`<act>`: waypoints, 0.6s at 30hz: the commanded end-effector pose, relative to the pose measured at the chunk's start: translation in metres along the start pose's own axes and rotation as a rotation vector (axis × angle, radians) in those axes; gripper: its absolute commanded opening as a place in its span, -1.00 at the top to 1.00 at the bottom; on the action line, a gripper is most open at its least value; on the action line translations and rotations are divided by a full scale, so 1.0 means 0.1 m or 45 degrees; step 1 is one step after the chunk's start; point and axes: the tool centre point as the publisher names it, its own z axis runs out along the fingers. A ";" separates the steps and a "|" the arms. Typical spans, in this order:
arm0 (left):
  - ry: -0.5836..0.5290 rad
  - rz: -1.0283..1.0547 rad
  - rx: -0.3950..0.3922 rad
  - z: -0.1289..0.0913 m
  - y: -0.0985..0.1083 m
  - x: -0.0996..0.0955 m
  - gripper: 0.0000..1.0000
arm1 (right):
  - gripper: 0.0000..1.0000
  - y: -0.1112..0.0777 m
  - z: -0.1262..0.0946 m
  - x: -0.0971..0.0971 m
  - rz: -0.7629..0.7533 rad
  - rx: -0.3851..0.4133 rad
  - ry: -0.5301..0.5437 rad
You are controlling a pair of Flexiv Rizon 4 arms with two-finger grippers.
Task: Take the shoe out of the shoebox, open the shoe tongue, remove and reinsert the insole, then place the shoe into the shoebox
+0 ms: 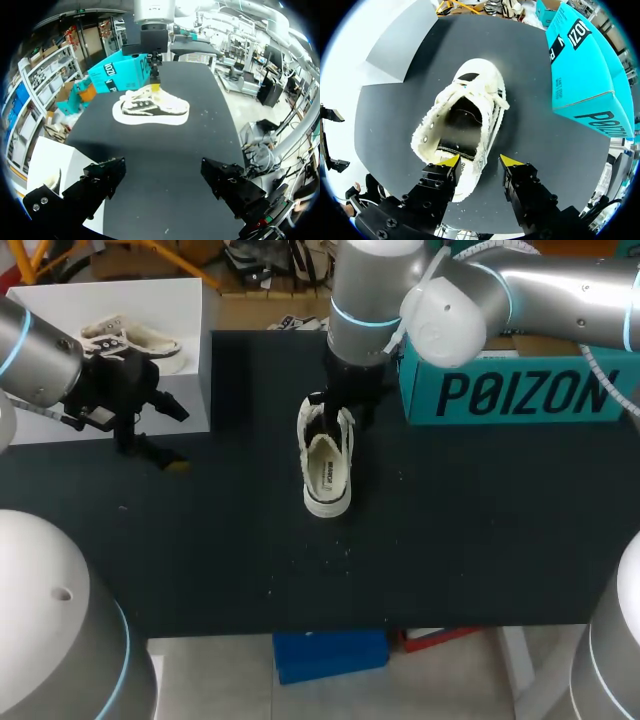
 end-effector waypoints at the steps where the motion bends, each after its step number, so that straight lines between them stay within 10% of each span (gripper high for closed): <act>1: -0.006 0.003 0.003 0.01 0.01 0.01 -1.00 | 0.14 0.05 0.12 0.01 0.002 0.012 -0.001; 18: -0.006 0.003 0.003 0.01 0.01 0.01 -1.00 | 0.14 0.07 0.44 0.00 0.022 0.052 -0.037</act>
